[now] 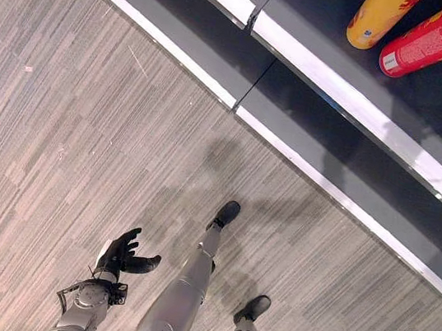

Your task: Put the goods on the table back onto the shelves and tidy them up.

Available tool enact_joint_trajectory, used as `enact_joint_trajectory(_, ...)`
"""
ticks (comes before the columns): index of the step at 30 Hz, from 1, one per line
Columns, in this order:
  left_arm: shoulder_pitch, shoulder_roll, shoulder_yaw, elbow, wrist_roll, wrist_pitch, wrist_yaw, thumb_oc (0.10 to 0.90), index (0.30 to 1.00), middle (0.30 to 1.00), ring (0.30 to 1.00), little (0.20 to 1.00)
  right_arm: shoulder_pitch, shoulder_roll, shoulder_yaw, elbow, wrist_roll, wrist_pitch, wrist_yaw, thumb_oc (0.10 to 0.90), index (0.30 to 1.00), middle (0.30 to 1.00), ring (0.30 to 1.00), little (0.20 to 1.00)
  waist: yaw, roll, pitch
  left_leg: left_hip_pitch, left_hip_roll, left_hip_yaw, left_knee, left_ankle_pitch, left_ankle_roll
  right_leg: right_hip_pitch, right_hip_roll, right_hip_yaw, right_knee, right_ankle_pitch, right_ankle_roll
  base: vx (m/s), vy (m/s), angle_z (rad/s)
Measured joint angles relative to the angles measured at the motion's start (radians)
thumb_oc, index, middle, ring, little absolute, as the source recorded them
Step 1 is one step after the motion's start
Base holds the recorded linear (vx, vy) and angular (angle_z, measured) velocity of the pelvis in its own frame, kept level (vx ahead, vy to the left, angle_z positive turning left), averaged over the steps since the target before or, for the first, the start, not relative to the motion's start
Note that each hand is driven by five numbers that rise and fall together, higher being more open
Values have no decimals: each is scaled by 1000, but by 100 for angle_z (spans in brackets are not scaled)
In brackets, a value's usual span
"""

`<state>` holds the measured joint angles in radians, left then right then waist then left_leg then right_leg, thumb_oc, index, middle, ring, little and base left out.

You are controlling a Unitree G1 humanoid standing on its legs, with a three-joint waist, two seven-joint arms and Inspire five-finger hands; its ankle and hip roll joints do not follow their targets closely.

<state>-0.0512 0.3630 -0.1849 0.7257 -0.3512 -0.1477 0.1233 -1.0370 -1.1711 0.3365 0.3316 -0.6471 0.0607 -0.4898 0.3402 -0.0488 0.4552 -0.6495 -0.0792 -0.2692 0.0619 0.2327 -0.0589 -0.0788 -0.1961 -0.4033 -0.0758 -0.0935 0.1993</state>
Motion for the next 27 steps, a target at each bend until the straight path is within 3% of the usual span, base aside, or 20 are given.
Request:
enact_joint_trajectory(6,0,0,0,-2,-1,0,0,800,900,900,900,900,-1,0,7,7,3,-5,1,400,300,300,300,300,0,0,0,0,0,-3,0,0,0,2,3,-2,0,0,0,0,0,0)
enact_joint_trajectory(7,0,0,0,-2,-1,0,0,800,900,900,900,900,-1,0,9,7,3,-5,2,516,474,474,474,474,0,0,0,0,0,-4,0,0,0,2,4,-2,0,0,0,0,0,0)
enact_joint_trajectory(8,0,0,-1,-2,-1,0,0,800,900,900,900,900,-1,0,11,8,3,-6,2,800,900,900,900,900,1,0,0,0,0,-6,0,0,0,3,5,-3,0,0,0,21,-21,4)
enact_joint_trajectory(27,0,0,-1,-1,-1,0,0,800,900,900,900,900,-23,0,46,11,7,-5,1,800,900,900,900,900,-1,-1,0,1,9,-4,0,1,0,1,9,0,0,0,0,3,-2,0)
